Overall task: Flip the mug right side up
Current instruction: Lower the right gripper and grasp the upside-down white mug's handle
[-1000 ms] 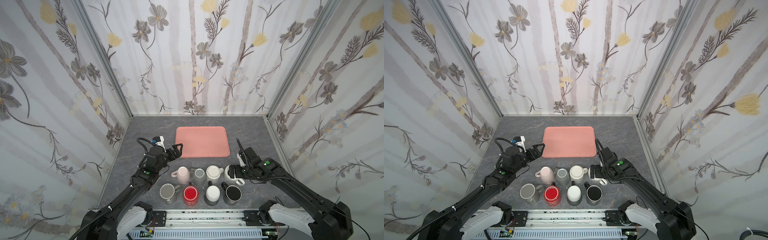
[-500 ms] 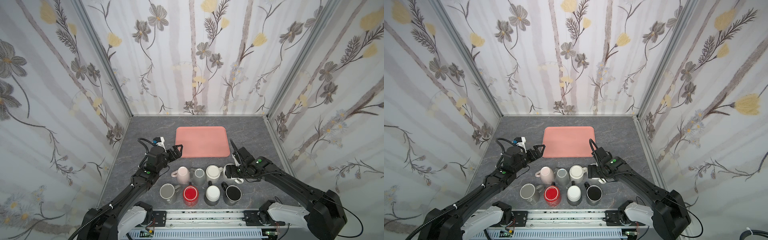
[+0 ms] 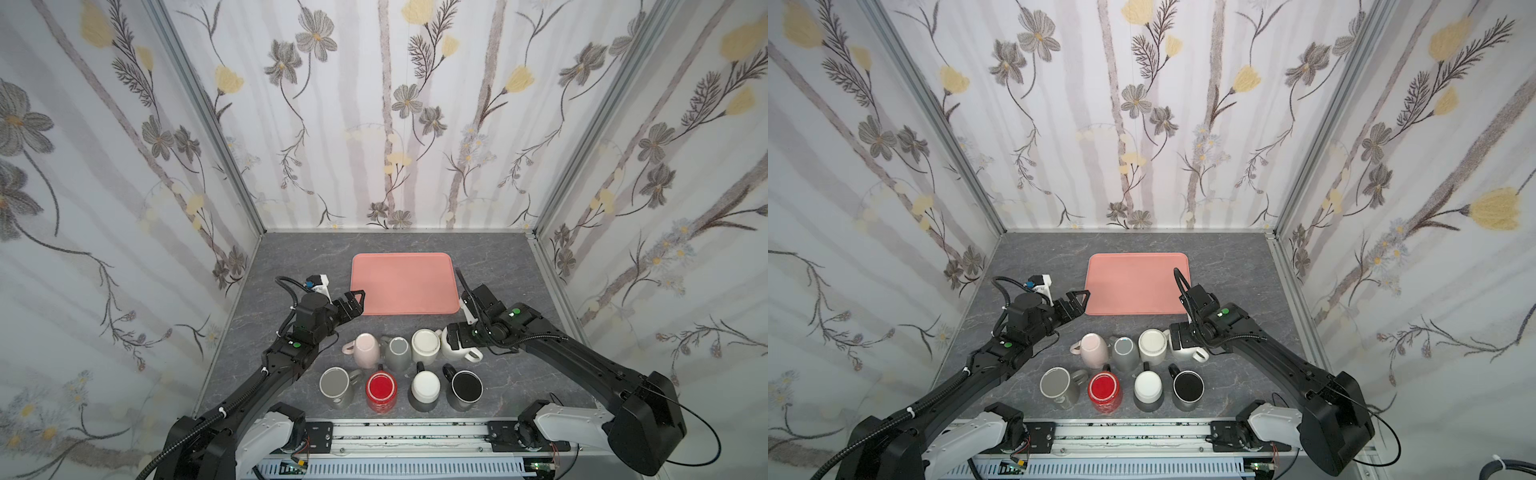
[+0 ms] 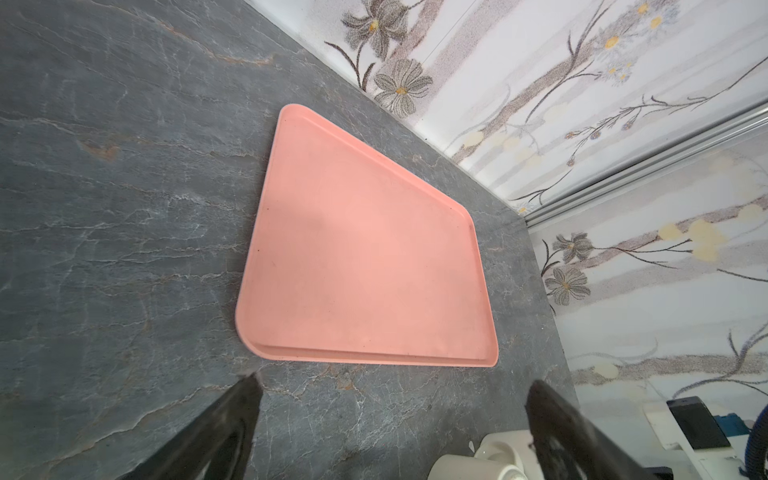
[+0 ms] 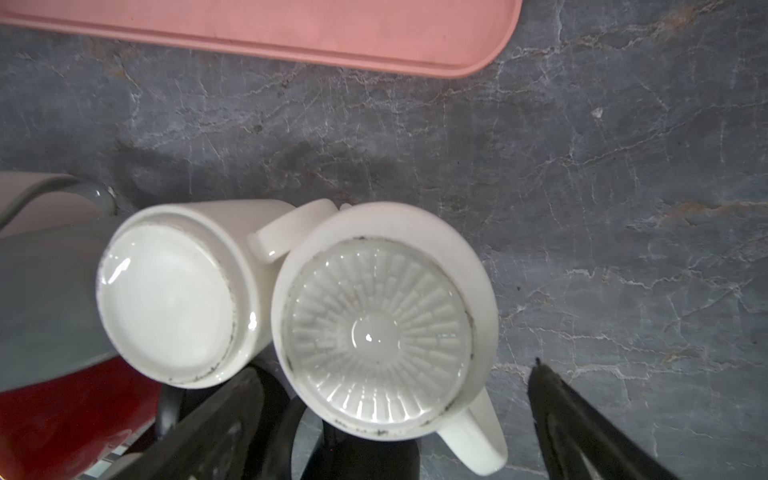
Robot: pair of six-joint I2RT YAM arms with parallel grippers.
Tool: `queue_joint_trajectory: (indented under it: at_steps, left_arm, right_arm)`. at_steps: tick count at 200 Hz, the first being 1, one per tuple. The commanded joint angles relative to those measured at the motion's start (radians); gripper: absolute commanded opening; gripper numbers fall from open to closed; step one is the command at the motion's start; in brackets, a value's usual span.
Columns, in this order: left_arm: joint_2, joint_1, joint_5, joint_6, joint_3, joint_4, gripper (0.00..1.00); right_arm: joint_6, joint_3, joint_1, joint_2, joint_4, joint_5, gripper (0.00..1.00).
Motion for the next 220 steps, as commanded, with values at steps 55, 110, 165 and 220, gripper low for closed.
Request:
queue_joint_trajectory:
  at_steps: [55,110,165,220]
  left_arm:
    - [0.005,0.001,-0.005,-0.005,0.004,0.030,1.00]
    - [-0.001,0.000,-0.012,-0.008,0.002,0.026,1.00]
    - [0.014,0.000,-0.005,-0.015,0.007,0.032,1.00]
    - [0.014,0.000,-0.002,-0.024,0.006,0.036,1.00]
  right_arm:
    - [-0.058,-0.009,0.032,0.025,-0.049,0.017,0.97]
    - [-0.075,-0.024,0.032,0.032,-0.052,-0.001,0.79]
    - [-0.064,-0.041,0.033,0.012,-0.050,-0.009,0.67]
    - [-0.057,-0.056,0.033,0.009,-0.046,0.007,0.50]
